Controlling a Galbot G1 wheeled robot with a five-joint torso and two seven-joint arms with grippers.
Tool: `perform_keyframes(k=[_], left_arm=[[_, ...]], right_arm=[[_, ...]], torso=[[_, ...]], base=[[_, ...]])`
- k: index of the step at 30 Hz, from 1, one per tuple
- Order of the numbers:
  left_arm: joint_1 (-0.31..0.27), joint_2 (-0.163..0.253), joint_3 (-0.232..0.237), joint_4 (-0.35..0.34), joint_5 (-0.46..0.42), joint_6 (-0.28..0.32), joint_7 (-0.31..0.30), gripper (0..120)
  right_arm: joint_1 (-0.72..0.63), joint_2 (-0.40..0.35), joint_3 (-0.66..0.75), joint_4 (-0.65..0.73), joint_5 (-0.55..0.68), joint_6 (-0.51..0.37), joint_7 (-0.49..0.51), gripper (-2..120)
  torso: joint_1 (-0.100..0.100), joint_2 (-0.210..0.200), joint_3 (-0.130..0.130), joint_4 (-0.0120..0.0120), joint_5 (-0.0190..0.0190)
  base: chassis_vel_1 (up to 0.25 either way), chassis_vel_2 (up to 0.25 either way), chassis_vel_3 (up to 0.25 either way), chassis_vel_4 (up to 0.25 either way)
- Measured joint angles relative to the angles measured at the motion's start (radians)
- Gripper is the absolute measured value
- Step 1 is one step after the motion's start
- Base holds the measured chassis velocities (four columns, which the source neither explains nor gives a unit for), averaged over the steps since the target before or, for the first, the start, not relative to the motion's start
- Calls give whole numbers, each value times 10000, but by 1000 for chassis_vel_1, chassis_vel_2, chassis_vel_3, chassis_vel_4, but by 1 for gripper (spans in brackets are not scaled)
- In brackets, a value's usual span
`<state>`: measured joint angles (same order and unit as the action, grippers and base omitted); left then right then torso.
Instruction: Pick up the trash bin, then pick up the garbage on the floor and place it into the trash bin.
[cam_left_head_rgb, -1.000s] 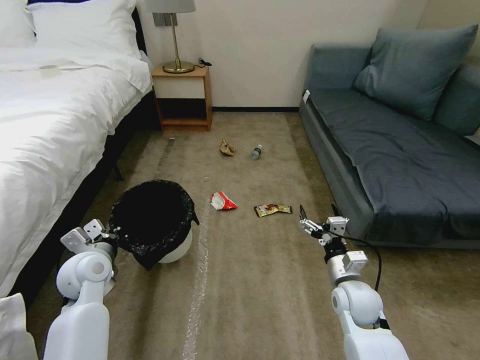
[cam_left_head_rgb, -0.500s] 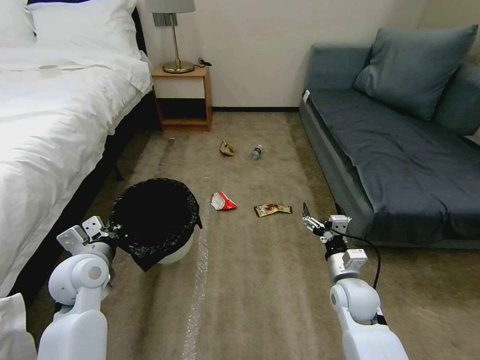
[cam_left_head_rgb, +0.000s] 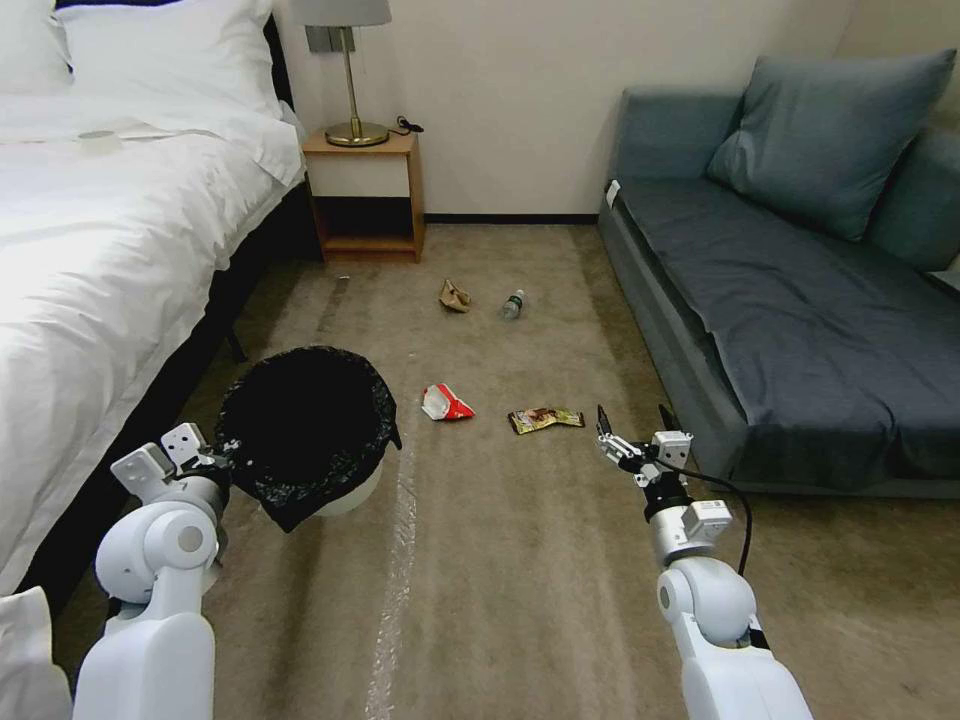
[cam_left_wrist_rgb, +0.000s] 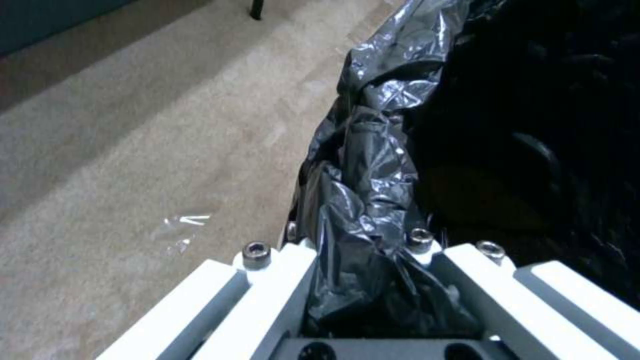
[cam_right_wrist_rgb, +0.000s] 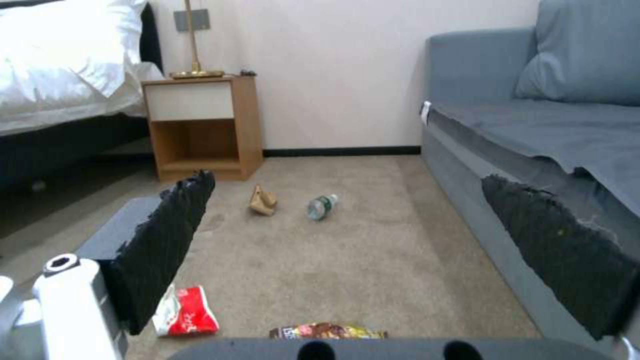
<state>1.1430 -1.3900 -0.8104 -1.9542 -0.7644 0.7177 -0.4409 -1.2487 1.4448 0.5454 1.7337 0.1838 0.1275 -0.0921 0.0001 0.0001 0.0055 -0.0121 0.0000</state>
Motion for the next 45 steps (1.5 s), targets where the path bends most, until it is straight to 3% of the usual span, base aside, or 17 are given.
perform_keyframes(k=[15,31,45], left_arm=[[9,-42,11,37,33,-67,67,3],[34,-94,19,35,42,-104,75,3],[70,-98,32,-51,35,-110,27,3]], right_arm=[[-67,14,69,-2,-43,105,-167,100],[-100,44,98,-52,-291,373,-159,100],[-149,4,69,-18,-390,495,-241,100]], torso=[[0,-1,2,0,4],[2,-3,5,-1,4],[1,-2,-1,1,0]], base=[[-182,187,178,-195],[-309,314,319,-311],[13,-2,-18,5]])
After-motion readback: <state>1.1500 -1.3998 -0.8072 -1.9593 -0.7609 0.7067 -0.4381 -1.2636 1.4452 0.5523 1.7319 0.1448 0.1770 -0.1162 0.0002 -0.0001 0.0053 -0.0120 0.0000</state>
